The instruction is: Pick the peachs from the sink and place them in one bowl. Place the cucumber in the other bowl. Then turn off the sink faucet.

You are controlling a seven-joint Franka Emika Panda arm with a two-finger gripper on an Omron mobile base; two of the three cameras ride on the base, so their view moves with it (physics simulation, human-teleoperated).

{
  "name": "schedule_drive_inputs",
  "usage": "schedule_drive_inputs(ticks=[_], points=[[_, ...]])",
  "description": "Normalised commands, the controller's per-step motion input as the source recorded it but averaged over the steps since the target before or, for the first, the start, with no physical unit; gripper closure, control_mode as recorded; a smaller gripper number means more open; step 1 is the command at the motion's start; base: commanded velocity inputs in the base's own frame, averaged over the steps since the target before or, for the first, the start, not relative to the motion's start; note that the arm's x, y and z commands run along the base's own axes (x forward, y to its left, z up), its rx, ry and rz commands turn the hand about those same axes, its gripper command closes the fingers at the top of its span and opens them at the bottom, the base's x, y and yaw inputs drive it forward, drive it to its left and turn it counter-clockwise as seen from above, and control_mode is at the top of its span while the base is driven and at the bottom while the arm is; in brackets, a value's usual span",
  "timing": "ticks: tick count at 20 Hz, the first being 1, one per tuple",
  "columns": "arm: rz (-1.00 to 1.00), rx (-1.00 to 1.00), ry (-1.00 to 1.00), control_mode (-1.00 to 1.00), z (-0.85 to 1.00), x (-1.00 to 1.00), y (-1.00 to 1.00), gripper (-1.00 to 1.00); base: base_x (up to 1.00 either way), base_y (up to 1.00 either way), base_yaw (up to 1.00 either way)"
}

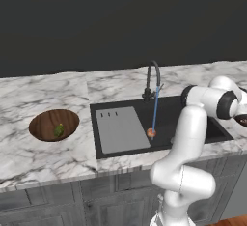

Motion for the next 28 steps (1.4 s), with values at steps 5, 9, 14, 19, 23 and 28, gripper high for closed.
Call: schedule_drive_inputs(ticks=[5, 9, 14, 19, 23, 28], points=[[0.00, 0.04, 0.00, -1.00, 0.03, 0.00, -0.03, -1.00, 0.00, 0.00, 0.00], [0.00, 0.07, -0.06, -1.00, 0.15, 0.00, -0.15, -1.00, 0.00, 0.00, 0.00], [0.02, 0.02, -0.24, -1.00, 0.27, 0.10, -0.10, -1.00, 0.00, 0.00, 0.00], [0.10, 0.00, -0.30, -1.00, 0.01, 0.17, 0.00, -1.00, 0.00, 0.00, 0.00], [0.18, 0.00, -0.33, -1.00, 0.29, 0.02, 0.03, -1.00, 0.00, 0.00, 0.00], [0.24, 0.00, -0.25, -1.00, 0.68, 0.00, 0.21, -1.00, 0.00, 0.00, 0.00]])
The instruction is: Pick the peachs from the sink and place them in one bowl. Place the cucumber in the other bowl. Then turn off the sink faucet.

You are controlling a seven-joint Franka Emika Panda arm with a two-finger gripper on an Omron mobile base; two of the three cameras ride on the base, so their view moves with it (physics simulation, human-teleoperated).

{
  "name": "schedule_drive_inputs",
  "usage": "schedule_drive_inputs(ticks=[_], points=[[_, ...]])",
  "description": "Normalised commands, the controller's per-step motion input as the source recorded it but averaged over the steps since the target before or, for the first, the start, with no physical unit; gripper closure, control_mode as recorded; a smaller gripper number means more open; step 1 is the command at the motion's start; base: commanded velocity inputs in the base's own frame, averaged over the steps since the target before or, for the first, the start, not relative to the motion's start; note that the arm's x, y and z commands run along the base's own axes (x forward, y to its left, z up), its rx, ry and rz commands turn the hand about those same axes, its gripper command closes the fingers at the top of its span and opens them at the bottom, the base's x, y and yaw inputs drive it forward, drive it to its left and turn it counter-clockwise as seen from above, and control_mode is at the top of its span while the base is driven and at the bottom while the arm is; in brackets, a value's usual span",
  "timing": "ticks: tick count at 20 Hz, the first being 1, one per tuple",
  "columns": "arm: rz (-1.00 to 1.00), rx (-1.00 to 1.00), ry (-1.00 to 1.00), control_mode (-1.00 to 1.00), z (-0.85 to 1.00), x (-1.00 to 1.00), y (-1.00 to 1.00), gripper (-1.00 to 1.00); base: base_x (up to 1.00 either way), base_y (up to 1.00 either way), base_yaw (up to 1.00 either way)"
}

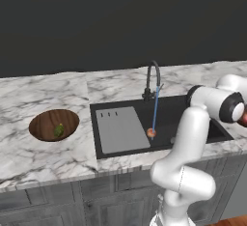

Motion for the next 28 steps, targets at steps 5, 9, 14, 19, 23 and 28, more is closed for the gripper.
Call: schedule_drive_inputs(ticks=[5, 9, 14, 19, 23, 28], points=[[0.26, -0.04, -0.10, -1.00, 0.87, 0.00, 0.38, -1.00, 0.00, 0.00, 0.00], [0.22, -0.09, 0.00, -1.00, 0.74, 0.00, 0.62, -1.00, 0.00, 0.00, 0.00], [0.16, -0.16, 0.00, -1.00, 0.52, 0.00, 0.84, -1.00, 0.00, 0.00, 0.00], [0.08, -0.19, 0.03, -1.00, 0.08, 0.00, 0.98, -1.00, 0.00, 0.00, 0.00], [0.03, -0.22, 0.06, -1.00, 0.00, 0.00, 1.00, -1.00, 0.00, 0.00, 0.00], [0.02, -0.22, 0.05, -1.00, 0.15, 0.00, 0.89, -1.00, 0.00, 0.00, 0.00]])
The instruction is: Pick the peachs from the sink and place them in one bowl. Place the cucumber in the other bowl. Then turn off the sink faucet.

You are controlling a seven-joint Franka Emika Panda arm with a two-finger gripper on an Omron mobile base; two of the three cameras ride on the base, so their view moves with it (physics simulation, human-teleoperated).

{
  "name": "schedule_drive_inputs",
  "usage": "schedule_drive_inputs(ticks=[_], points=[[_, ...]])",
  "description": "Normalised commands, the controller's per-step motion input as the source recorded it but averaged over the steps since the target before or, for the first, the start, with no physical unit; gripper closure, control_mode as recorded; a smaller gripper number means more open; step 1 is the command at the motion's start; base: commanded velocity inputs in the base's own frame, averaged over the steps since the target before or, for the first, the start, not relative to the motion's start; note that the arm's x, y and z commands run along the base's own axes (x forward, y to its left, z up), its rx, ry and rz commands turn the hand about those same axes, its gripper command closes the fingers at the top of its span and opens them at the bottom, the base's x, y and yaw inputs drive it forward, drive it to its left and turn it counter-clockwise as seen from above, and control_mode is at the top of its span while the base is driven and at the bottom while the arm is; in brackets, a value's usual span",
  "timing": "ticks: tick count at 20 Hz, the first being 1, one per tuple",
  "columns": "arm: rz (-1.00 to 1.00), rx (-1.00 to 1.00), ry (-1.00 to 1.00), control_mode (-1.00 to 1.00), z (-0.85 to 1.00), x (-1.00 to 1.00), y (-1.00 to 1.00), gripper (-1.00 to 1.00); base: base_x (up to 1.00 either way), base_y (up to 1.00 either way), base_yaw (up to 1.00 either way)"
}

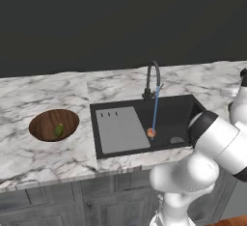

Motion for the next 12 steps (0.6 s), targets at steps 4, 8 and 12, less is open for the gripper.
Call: schedule_drive_inputs(ticks=[4, 8, 12], points=[[0.02, -0.21, 0.07, -1.00, 0.08, 0.00, 0.67, -1.00, 0.00, 0.00, 0.00], [0.01, -0.18, 0.14, -1.00, -0.05, 0.00, 0.63, -1.00, 0.00, 0.00, 0.00], [0.00, -0.06, 0.26, -1.00, -0.21, 0.02, 0.49, -1.00, 0.00, 0.00, 0.00]])
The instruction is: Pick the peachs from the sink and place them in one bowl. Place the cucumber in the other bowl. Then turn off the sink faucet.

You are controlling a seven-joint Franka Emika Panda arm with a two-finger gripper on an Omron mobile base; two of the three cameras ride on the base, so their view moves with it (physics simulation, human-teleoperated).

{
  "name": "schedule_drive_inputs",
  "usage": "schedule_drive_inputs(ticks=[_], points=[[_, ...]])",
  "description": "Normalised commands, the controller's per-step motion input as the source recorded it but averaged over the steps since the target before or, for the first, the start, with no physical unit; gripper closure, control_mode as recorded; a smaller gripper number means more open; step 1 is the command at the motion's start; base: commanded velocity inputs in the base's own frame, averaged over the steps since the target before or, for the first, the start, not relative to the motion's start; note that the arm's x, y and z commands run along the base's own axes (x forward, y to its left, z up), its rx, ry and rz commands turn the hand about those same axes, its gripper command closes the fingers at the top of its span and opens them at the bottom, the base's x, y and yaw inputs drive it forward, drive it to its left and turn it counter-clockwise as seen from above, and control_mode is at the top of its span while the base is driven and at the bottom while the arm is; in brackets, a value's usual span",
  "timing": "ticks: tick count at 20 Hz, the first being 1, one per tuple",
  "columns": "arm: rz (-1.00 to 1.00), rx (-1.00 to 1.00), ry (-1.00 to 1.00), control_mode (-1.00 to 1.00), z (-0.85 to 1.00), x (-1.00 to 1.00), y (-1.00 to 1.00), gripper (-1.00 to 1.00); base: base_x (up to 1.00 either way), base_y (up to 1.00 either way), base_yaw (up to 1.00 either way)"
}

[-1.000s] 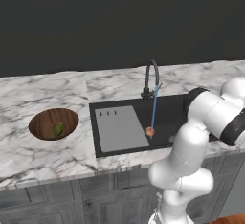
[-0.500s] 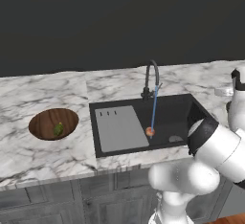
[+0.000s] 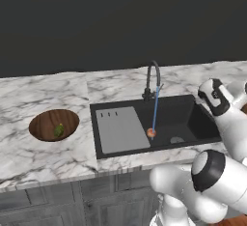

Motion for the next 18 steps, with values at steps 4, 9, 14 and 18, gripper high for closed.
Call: schedule_drive_inputs(ticks=[4, 9, 14, 18], points=[[0.00, -0.01, 0.22, -1.00, -0.31, 0.05, 0.27, -1.00, 0.00, 0.00, 0.00], [0.08, 0.00, 0.10, -1.00, -0.34, 0.07, 0.02, -1.00, 0.00, 0.00, 0.00], [0.27, 0.00, 0.02, -1.00, -0.32, 0.02, 0.01, -1.00, 0.00, 0.00, 0.00], [0.30, 0.00, 0.00, -1.00, -0.15, 0.00, 0.14, -1.00, 0.00, 0.00, 0.00]])
